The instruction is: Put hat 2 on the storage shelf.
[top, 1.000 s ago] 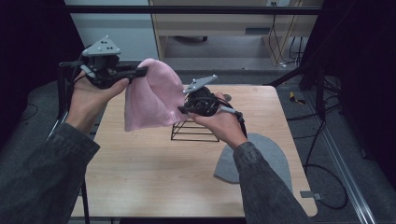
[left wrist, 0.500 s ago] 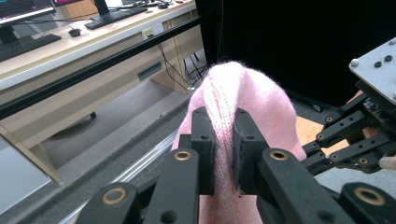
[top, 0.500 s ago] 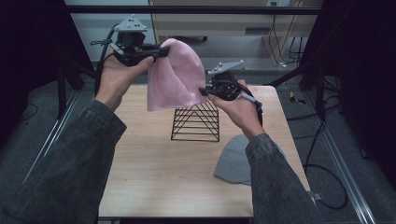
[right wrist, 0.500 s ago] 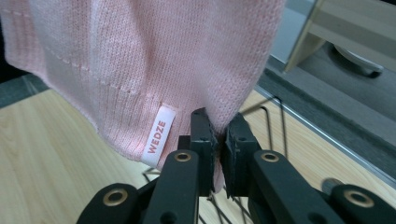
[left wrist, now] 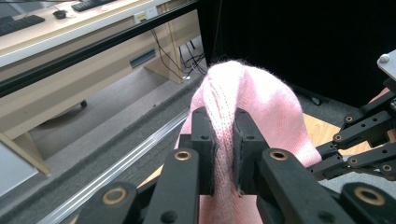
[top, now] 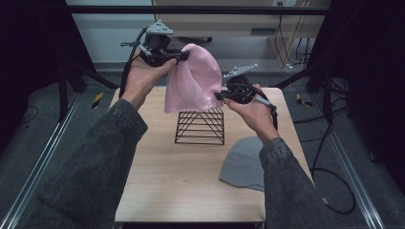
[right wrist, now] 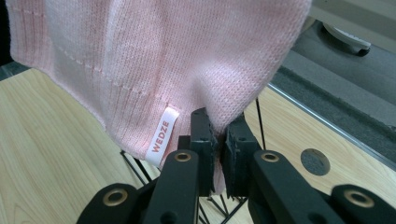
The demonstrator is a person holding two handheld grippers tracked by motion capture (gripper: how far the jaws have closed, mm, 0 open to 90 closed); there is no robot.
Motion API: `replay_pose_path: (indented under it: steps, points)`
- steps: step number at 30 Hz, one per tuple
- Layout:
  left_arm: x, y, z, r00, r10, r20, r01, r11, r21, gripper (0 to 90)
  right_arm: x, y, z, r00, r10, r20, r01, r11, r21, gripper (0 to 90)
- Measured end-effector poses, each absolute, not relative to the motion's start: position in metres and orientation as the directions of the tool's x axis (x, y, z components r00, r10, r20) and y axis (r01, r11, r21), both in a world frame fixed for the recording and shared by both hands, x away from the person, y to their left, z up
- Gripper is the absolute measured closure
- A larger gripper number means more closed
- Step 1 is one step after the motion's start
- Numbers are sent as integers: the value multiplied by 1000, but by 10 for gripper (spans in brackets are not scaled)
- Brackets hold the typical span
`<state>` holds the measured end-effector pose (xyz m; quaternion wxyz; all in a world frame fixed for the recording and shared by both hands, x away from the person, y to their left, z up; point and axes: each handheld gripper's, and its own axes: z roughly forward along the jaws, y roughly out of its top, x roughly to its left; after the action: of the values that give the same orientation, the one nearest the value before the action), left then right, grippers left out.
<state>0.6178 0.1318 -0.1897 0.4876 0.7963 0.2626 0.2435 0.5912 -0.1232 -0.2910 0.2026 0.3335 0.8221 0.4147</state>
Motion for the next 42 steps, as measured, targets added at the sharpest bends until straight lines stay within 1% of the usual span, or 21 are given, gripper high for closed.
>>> replay_pose_path:
  steps: [4,8,11,14,18,20,33,42]
  points:
    - [622,127,-194,745,652,143,173,-395,902,815,589,-127,-293,-687,725,-57,377,422,825,841]
    - [629,124,-200,739,664,117,185,-367,912,815,587,-131,-299,-673,738,-54,385,412,826,840]
    - [631,123,-200,741,661,122,172,-362,916,815,587,-135,-300,-670,740,-62,382,415,826,840]
    - [632,120,-198,742,659,123,172,-365,915,815,588,-137,-299,-666,745,-46,385,396,834,840]
    - [630,117,-201,747,651,132,169,-378,910,815,587,-137,-302,-667,742,-69,381,420,824,840]
    - [629,115,-203,749,649,133,163,-375,913,815,587,-138,-303,-663,747,-60,389,412,824,840]
    - [633,110,-224,768,626,137,165,-400,901,815,588,-141,-329,-647,761,-54,411,408,815,839]
    - [628,108,-240,784,605,141,154,-408,900,815,585,-141,-346,-648,759,-65,424,430,797,837]
